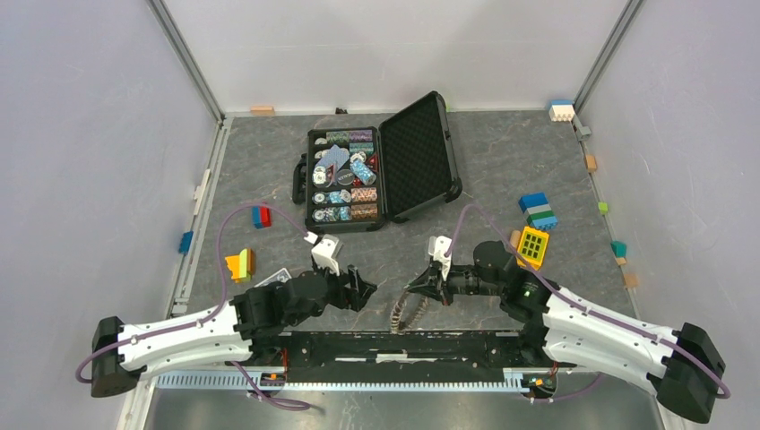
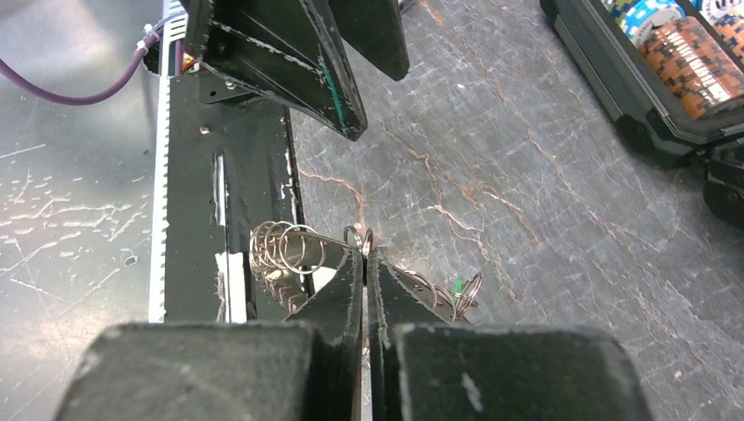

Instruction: Remove the keys from the keyring

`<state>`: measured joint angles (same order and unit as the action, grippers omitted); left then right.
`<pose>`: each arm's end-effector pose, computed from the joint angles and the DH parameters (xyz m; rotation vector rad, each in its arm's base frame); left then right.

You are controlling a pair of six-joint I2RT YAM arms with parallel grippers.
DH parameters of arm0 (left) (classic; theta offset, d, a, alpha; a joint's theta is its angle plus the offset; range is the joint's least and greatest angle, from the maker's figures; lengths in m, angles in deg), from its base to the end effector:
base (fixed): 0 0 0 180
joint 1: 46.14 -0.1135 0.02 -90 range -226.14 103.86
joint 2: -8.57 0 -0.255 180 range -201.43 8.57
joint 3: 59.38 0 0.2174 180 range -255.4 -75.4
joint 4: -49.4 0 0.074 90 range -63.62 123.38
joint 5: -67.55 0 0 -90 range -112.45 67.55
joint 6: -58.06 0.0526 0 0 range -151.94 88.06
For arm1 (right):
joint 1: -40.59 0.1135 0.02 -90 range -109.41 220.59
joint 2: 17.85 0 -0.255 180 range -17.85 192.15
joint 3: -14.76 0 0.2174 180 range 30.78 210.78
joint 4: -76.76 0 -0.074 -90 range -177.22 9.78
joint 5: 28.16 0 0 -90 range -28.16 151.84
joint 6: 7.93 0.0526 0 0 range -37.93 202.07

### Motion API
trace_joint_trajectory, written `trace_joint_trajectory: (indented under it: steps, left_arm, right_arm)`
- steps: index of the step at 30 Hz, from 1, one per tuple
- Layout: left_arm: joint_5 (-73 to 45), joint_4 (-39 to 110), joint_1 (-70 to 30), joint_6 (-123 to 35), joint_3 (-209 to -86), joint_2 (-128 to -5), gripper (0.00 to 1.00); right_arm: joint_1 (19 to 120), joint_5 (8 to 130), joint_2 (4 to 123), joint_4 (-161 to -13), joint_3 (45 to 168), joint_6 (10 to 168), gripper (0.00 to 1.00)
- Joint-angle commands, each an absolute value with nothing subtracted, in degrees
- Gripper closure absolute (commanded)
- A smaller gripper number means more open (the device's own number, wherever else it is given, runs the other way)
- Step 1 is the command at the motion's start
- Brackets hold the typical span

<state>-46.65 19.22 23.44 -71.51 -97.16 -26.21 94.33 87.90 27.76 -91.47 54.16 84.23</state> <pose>0.0677 -0.1201 0.2146 0.2744 2.0712 -0.7734 0.0837 0.1532 0.2348 -1.1583 1.6337 1.0765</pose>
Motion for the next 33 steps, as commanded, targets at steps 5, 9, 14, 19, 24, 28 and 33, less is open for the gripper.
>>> trace_joint_trajectory:
  steps: [5, 9, 14, 19, 24, 28, 33]
  left_arm:
    - [-46.62, 23.01, 23.78, -76.85, -91.68, -23.43, 0.19]
    - [-46.04, 26.84, 23.75, -76.52, -88.79, -21.91, 0.2]
    - [-45.45, 32.79, 23.79, -75.53, -84.64, -18.87, 0.2]
    - [-43.84, 34.67, 23.86, -73.9, -82.32, -15.78, 0.2]
    - [-41.93, 34.93, 23.82, -72.93, -80.73, -12.67, 0.2]
    - [-41.82, 35.5, 23.87, -71.23, -80.74, -11.6, 0.19]
    - [-42.91, 37.24, 23.87, -69.63, -81.02, -11.77, 0.16]
  right_arm:
    - [98.25, 90.63, 29.45, -107.18, 50.79, 82.54, 1.0]
    - [101.04, 91.94, 29.57, -109.1, 50.79, 77.68, 1.0]
    - [103.79, 94.04, 29.09, -108.47, 50.96, 73.21, 1.0]
    - [105.0, 94.14, 29.15, -106.05, 51.08, 71.62, 1.0]
    - [106.11, 93.16, 29.27, -103.66, 51.24, 69.29, 1.0]
    - [106.29, 91.14, 28.37, -99.7, 52.83, 67.23, 1.0]
    - [106.25, 86.81, 25.81, -89.06, 56.57, 60.67, 1.0]
